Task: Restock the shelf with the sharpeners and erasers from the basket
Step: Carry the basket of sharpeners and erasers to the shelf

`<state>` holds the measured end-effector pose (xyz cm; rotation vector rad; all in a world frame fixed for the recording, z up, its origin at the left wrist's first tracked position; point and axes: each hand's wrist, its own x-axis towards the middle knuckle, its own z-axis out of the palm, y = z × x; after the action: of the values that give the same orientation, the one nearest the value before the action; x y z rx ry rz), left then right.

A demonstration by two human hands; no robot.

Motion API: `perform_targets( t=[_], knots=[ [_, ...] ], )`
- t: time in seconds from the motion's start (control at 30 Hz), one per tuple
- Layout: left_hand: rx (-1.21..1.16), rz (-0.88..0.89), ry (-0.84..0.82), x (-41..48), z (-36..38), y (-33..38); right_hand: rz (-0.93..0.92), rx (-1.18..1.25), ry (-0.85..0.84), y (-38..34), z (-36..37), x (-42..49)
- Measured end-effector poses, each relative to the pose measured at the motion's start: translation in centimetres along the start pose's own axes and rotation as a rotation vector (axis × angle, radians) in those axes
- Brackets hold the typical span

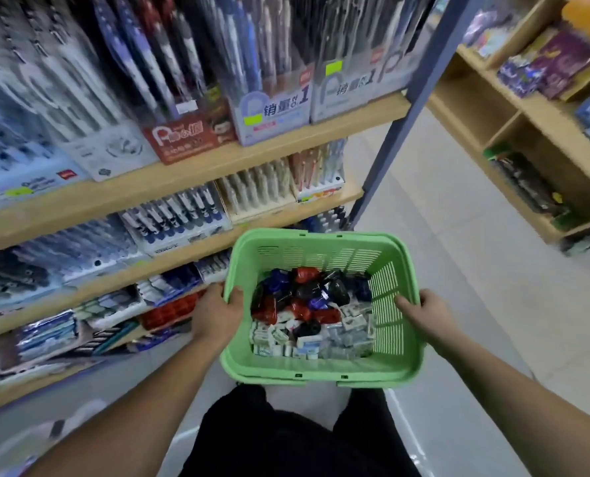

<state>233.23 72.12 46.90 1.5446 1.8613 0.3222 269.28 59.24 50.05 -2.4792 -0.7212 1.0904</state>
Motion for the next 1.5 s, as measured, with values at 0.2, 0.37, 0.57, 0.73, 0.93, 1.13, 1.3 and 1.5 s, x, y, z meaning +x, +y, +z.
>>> perform_targets(
  t=[0.2, 0.37, 0.57, 0.73, 0.93, 1.13, 1.3, 1.5],
  knots=[
    [0.037, -0.207, 0.096, -2.3, 4.8, -3.5, -0.113, -0.166, -0.219, 1.2, 1.2, 6.5],
    [0.138, -0.312, 0.08, -4.5, 6.2, -9.8, -0.164, -0.271, -0.27, 1.5, 6.1, 7.7],
    [0.16, -0.405, 0.064, -2.7, 11.0, -24.0, -0.2, -0.414, -0.354, 4.7, 19.7, 10.9],
    [0.199, -0.437, 0.052, 0.8, 17.9, -36.2, -0.23, -0.459, -0.383, 10.7, 33.5, 16.0],
    [0.259, -0.492, 0.098, 5.4, 27.2, -47.1, -0.275, -0.434, -0.38, 16.9, 46.2, 22.9],
    [0.296, -0.462, 0.189, 9.0, 31.9, -51.8, -0.358, -0.329, -0.311, 19.8, 52.2, 27.0],
    [0.223, -0.48, 0.296, 9.2, 33.6, -52.5, -0.338, -0.248, -0.298, 19.9, 53.3, 28.1],
    [0.238, -0.488, 0.23, 6.9, 34.1, -52.3, -0.297, -0.29, -0.284, 20.8, 51.8, 27.2]
  ],
)
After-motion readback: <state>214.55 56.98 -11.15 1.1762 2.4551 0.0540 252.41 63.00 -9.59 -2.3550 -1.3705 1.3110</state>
